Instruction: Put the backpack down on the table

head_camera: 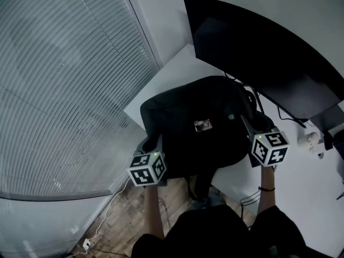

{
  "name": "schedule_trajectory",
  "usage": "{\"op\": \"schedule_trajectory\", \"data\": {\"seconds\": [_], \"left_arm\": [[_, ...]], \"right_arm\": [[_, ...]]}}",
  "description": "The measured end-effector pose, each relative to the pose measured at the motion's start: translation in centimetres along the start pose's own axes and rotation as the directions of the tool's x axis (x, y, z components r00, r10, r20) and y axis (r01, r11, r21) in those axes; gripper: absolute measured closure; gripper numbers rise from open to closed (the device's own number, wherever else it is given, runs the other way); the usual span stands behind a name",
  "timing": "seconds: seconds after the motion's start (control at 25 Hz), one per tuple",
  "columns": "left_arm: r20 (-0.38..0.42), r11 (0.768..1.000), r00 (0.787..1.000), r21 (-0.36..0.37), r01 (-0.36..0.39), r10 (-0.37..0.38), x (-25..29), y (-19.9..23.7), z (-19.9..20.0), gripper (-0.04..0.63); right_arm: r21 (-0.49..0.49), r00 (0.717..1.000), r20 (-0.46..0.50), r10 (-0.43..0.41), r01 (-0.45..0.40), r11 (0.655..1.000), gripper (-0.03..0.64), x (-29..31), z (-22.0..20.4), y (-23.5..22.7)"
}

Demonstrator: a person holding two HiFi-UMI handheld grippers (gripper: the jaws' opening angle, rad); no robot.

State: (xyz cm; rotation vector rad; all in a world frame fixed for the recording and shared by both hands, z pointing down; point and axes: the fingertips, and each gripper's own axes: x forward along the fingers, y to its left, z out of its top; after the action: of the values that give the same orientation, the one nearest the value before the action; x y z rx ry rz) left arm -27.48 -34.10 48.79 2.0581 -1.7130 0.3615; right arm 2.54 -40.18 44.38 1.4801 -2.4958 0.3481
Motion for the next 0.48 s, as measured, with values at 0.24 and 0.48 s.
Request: {"op": "schedule_trajectory", "data": {"seconds": [0.24, 0.48], "left_arm": [[-0.059, 1.0, 0.998, -0.002, 0.024, -0.024, 3.4, 0.7, -1.1, 0.551], [-0.104, 0.999, 0.994, 0.031, 0.038, -0.034, 5.5, 0.8, -1.3, 0.545]], "right_arm": [[0.012, 0.998, -0.049, -0.032, 0.033, 0.999, 0.495, 2.2, -1.9, -1.3], [0.027, 0.994, -0.099, -0.049, 0.052, 0.998, 0.494, 3.8, -3.5, -2.8]]}}
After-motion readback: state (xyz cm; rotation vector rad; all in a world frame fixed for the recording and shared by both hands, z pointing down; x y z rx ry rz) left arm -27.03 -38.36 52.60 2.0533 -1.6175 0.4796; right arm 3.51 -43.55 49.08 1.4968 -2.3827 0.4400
